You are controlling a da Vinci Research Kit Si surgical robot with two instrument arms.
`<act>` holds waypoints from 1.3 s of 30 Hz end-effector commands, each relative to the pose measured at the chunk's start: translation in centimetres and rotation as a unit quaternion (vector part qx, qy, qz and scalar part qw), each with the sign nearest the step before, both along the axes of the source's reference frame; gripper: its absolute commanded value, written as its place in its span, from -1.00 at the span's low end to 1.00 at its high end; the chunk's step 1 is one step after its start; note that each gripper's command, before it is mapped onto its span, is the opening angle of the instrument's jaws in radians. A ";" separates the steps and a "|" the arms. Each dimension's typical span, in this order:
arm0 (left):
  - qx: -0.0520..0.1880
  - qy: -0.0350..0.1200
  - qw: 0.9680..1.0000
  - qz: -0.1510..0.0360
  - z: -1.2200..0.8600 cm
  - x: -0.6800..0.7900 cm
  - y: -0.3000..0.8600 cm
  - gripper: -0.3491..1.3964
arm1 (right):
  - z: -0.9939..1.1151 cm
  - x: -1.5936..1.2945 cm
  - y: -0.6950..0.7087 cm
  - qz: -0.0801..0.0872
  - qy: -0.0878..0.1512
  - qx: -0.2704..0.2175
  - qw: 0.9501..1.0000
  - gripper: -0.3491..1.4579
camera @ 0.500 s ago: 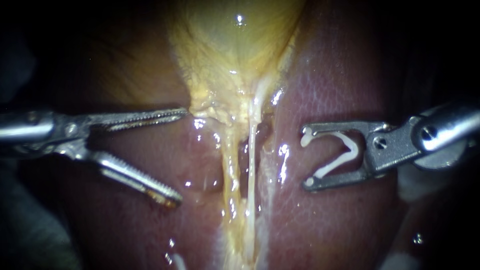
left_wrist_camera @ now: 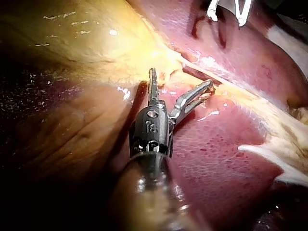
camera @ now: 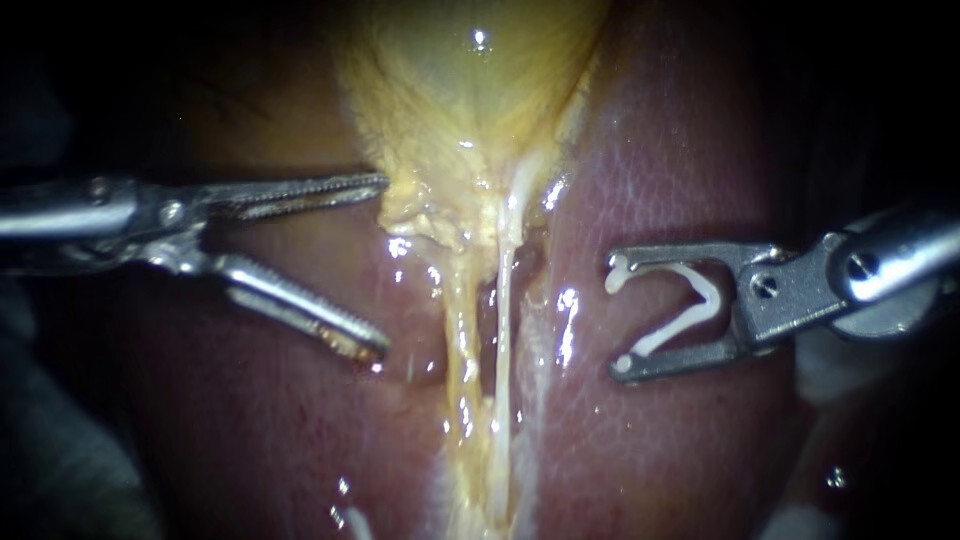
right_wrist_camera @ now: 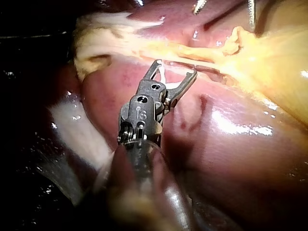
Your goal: Grabbing gallbladder
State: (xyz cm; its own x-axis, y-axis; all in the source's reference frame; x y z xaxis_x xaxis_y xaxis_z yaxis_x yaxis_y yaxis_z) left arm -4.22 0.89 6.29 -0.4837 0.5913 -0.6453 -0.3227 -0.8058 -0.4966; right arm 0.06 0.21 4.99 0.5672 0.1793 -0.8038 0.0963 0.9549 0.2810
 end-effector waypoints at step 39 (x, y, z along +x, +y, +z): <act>0.039 0.045 0.998 -0.014 0.32 0.06 0.26 -0.64 | 0.00 0.00 0.00 0.000 0.000 0.000 1.000 -0.06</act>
State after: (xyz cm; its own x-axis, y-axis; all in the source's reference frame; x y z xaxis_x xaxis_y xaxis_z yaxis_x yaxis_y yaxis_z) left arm -4.16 1.15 6.60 -0.5215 0.6548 -0.5471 -0.3928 -0.7534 -0.5274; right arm 0.06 0.21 4.99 0.5671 0.1792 -0.8039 0.0964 0.9549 0.2809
